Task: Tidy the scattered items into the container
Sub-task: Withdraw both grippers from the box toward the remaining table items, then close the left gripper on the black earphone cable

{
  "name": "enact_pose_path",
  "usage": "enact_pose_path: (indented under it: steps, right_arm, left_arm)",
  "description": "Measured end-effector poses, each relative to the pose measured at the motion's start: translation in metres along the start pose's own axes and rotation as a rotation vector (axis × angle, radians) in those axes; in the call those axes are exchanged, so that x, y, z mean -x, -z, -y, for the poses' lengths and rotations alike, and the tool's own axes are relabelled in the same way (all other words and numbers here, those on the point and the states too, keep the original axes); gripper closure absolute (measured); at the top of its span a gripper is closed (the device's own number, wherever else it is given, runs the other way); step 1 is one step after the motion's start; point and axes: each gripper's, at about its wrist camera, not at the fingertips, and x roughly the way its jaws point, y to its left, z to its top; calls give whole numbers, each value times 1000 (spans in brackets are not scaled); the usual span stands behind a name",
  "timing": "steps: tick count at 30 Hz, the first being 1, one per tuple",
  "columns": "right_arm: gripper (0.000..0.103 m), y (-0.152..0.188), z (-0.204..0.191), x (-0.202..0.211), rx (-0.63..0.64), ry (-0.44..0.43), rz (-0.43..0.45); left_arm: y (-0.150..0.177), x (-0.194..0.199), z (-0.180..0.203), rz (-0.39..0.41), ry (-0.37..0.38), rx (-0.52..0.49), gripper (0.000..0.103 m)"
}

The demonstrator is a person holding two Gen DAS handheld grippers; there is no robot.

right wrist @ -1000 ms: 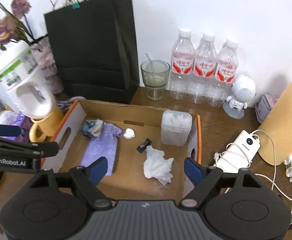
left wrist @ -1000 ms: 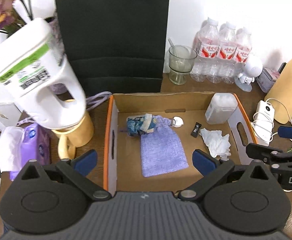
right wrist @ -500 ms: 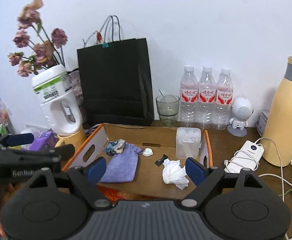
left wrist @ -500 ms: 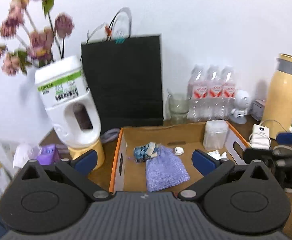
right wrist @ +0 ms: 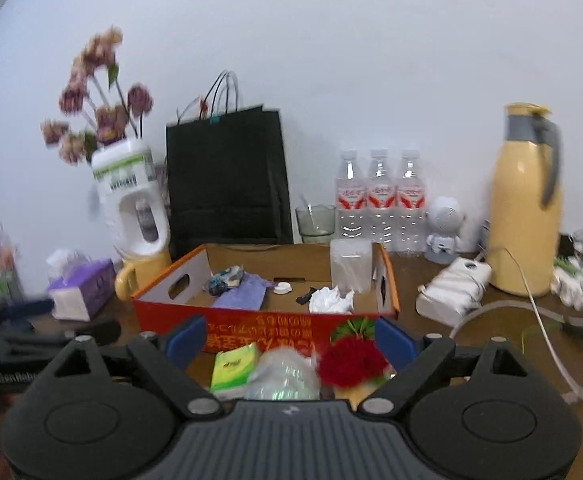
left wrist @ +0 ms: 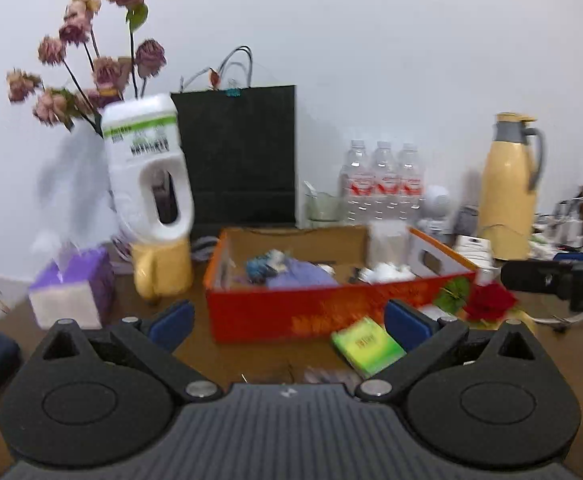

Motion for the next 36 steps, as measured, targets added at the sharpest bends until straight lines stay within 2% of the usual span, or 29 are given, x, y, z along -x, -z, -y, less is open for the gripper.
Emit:
enact_pose_path:
  steps: [3, 5, 8, 10, 12, 14, 15, 16, 18, 21, 23, 25, 27, 30, 32, 34, 36]
  right_arm:
    - [12, 21, 0, 14, -23, -12, -27]
    - [12, 30, -4, 20, -11, -11, -33]
    - [11, 33, -10, 18, 13, -30, -59]
    - [8, 32, -14, 16, 27, -39, -58]
    - [5, 32, -17, 15, 41, -46, -52]
    - [5, 32, -20, 11, 53, -58, -63]
    - [5, 32, -20, 9, 56, -64, -67]
    - [5, 32, -21, 7, 58, -70, -71]
    - [5, 31, -23, 2, 63, -83, -78]
    - [5, 29, -28, -11, 79, -106, -95]
    - [5, 28, -33, -22, 102, -117, -106]
    - [10, 26, -43, -35, 139, -140, -122]
    - [24, 25, -56, -51, 199, -171, -145]
    - [39, 24, -81, -76, 321, -206, -194]
    - [43, 25, -96, -93, 406, -246, -210]
    - [57, 27, -102, -113, 457, -269, -261]
    - [77, 29, -105, -134, 479, -276, -316]
  left_arm:
    - [18, 7, 4, -47, 21, -32, 0]
    - [25, 5, 7, -61, 0, -60, 0]
    - [27, -14, 9, -119, -20, -102, 0]
    - [29, -24, 8, -149, -16, -95, 0]
    - [31, -35, 6, -186, -3, -77, 7]
    - [32, -46, 4, -235, 3, -66, 26]
    - [33, -52, 1, -263, 8, -55, 30]
    - [34, -55, -1, -279, 17, -44, 39]
    - [35, -61, -6, -308, 25, -19, 43]
    - [34, -63, -14, -317, 27, 6, 84]
    - [30, -60, -21, -304, 30, 30, 94]
    - [23, -54, -31, -263, 31, 61, 97]
    - [20, -51, -44, -219, 15, 105, 97]
    - [18, -53, -67, -181, 26, 196, 97]
    - [15, -53, -74, -168, 14, 213, 97]
    - [15, -53, -78, -150, 1, 217, 97]
    - [17, -57, -81, -155, 12, 230, 97]
